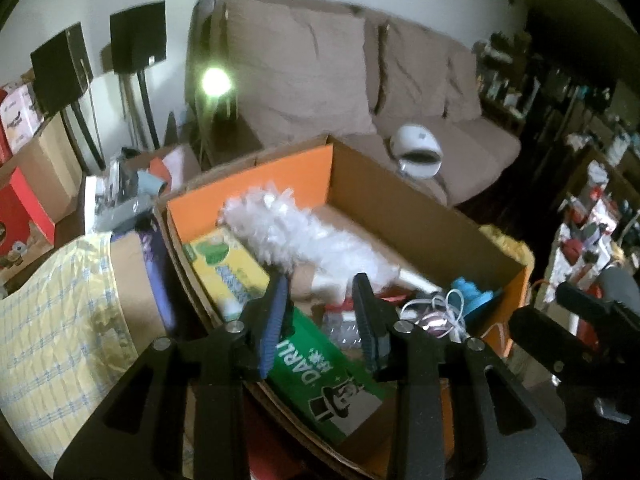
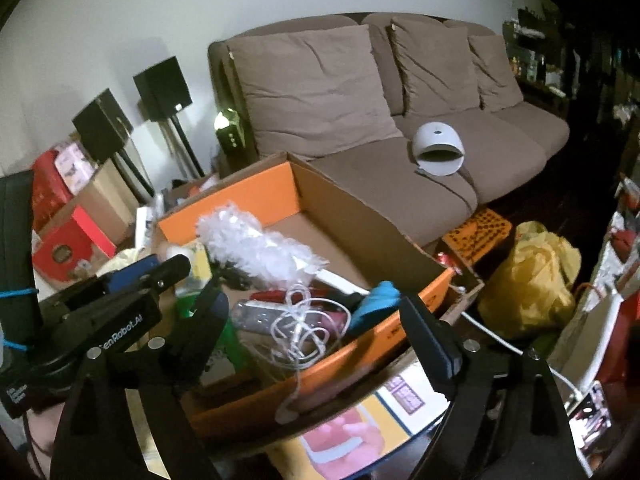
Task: Organize objects
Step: 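Lower the cylinder into the box with left while right lowers the earphones in, then open both grippers and withdraw them from the box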
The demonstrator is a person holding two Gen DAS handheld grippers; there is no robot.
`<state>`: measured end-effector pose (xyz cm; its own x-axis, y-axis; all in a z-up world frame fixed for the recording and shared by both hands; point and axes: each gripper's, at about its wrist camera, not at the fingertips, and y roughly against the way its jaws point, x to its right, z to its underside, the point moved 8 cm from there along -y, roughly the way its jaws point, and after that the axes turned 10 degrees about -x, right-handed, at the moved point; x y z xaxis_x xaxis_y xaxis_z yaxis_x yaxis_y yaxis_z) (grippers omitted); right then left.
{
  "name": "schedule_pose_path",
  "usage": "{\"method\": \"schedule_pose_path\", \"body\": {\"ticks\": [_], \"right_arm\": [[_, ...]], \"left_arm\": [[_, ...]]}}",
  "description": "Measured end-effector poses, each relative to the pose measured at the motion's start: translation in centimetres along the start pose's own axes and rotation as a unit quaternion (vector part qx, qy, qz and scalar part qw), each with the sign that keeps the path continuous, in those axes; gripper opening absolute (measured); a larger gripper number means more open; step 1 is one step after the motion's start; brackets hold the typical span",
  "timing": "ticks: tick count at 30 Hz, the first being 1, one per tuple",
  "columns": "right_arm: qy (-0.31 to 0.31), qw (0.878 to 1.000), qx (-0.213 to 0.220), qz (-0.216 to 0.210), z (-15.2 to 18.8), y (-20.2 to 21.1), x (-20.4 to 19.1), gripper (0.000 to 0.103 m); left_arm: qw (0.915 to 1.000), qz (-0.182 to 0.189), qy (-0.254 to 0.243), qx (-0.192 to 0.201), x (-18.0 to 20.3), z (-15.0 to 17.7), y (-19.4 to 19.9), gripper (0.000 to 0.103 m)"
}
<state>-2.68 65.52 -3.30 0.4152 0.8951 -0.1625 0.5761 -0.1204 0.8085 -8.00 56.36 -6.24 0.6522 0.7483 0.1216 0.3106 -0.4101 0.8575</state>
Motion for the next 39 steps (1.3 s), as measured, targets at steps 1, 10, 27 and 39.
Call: {"method": "schedule_pose_path", "body": {"ticks": [1, 10, 27, 39], "right_arm": [[0.005, 1.000, -0.003, 0.006, 0.1, -0.1, 0.0, 0.089], [0.035, 0.999, -0.019, 0.010, 0.7, 0.0, -1.1, 0.089], [0.057, 0.998, -0.019, 0.014, 1.0, 2.4, -3.2, 0.089], [0.074, 0.997, -0.007, 0.031, 1.2, 3.1, -4.4, 0.089]], "left_arm": [[0.9999, 0.004, 0.007, -0.011, -0.1, 0.2, -0.2, 0.046], [0.9996, -0.027, 0.012, -0.002, -2.4, 0.7, 2.8, 0.086], [0.9943, -0.074, 0.038, 0.067, -6.1, 2.9, 11.0, 0.103], [0.9943, -0.084, 0.037, 0.053, -6.3, 4.0, 11.2, 0.103]]}}
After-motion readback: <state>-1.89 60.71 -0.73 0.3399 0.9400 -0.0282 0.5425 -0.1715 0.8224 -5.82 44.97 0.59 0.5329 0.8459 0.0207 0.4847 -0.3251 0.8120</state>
